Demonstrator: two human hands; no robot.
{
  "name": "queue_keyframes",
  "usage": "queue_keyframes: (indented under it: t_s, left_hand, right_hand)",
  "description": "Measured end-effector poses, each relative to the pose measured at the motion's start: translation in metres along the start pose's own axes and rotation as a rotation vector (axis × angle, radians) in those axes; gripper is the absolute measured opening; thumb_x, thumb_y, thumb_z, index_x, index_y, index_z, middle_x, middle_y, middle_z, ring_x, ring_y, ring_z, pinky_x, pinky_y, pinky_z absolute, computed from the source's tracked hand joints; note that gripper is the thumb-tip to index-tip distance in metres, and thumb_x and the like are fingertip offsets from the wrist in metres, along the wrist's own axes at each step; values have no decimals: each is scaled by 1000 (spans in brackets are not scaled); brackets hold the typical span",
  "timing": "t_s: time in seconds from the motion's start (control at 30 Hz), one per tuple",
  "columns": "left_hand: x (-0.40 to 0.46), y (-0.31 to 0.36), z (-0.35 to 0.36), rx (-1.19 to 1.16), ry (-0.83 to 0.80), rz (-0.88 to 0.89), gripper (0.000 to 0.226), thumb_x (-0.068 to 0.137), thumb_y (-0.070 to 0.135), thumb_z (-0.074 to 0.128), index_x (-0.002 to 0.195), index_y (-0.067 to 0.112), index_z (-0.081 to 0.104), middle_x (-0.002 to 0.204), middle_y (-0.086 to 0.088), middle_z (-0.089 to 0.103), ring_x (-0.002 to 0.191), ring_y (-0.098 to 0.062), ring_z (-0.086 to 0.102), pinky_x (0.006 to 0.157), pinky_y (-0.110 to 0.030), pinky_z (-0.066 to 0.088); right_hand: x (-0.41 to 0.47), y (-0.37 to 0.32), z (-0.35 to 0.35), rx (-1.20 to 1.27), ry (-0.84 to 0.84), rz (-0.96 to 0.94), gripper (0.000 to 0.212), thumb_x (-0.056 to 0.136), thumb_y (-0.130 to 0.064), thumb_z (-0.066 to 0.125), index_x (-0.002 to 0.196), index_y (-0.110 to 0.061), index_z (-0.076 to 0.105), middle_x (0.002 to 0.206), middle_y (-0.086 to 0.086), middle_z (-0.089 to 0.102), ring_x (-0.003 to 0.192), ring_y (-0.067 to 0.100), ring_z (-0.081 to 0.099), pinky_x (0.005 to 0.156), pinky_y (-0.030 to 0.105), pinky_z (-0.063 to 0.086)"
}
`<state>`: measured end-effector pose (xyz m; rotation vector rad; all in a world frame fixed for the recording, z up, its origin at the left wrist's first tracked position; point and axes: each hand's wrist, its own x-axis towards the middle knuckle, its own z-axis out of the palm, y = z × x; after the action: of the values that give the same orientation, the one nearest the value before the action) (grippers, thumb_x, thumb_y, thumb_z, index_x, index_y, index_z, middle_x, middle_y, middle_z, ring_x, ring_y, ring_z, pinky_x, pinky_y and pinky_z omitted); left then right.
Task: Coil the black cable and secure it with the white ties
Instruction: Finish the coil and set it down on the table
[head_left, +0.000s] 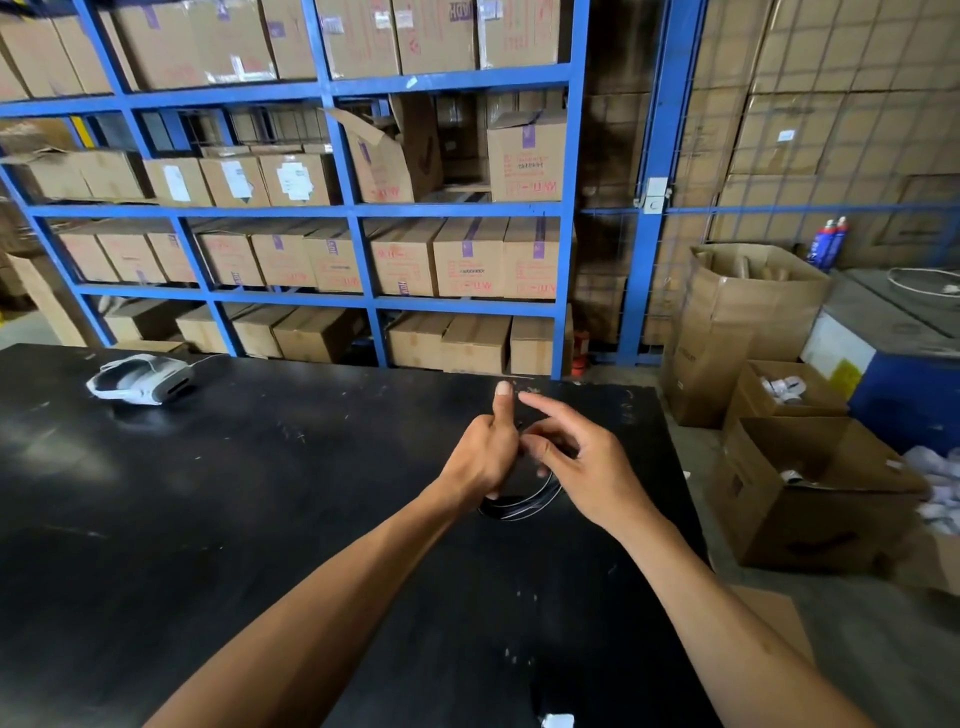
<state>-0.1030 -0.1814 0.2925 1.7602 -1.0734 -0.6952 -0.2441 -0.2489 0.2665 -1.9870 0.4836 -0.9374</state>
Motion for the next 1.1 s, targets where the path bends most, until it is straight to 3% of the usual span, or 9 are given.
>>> queue_keyframes:
  t_s: [0.07,0.23,0.33,0.4,0.6,0.77,0.9,1.0,1.1]
  left_hand:
    - [2,-2,0,3,-25,-24,81,94,76,9,48,22,47,36,7,42,31,-3,41,47,-24,39]
    - [5,-4,-2,-154,-161,-244,88,90,80,2,43,20,46,40,5,34,33,-11,30,36,-18,28]
    - [3,-1,-11,-268,-353,-374,63,102,49,19,71,7,54,51,-1,34,42,-16,31,45,-27,29]
    - [0,-2,-21,-264,-422,-315,39,106,22,29,94,0,58,63,-6,41,53,-18,42,54,-32,39]
    - [-11,-23,-43,-184,-322,-166,26,104,3,51,114,-15,67,82,-18,63,66,-22,61,64,-26,59]
    - [-14,-58,-49,6,-349,-199,17,96,-1,63,99,-14,73,79,-20,68,66,-23,64,73,-33,62]
    - [-28,-106,-31,110,-265,-250,26,93,-6,60,71,-5,72,62,-14,62,53,-21,55,59,-33,54]
    - [-41,-153,-24,180,-200,-336,35,91,-5,58,58,6,65,55,-8,56,49,-19,50,55,-28,47]
    - [-55,-194,-29,227,-116,-423,36,87,-4,60,53,8,62,55,-9,55,47,-20,50,52,-24,46]
  right_hand:
    - [-1,2,1,-78,1,-5,46,98,-22,67,141,-38,60,96,-6,69,75,15,69,71,25,60]
    - [-8,9,14,-117,138,-42,17,94,-14,73,109,-13,80,87,0,69,58,17,64,59,31,56]
    - [-10,18,19,-81,186,64,13,94,-15,74,105,-16,82,88,-2,72,59,9,65,60,24,55]
    - [-9,24,21,-49,208,140,12,93,-16,75,103,-18,82,87,-4,73,59,6,65,62,22,55]
    - [-4,29,36,0,221,267,12,91,-17,78,101,-19,84,88,-6,78,59,3,66,65,25,57]
    - [-22,36,60,-26,122,357,11,91,-17,78,100,-17,84,86,-9,79,62,7,72,65,23,61]
    - [-52,51,81,25,41,485,17,97,-21,71,110,-19,80,93,-11,78,86,8,76,79,18,60]
    - [-93,72,87,-142,73,589,23,96,-28,68,118,-23,76,103,-8,70,92,5,69,70,5,51]
    - [-146,97,96,-464,-194,647,16,92,-17,71,106,-18,79,99,2,70,93,22,72,82,30,57]
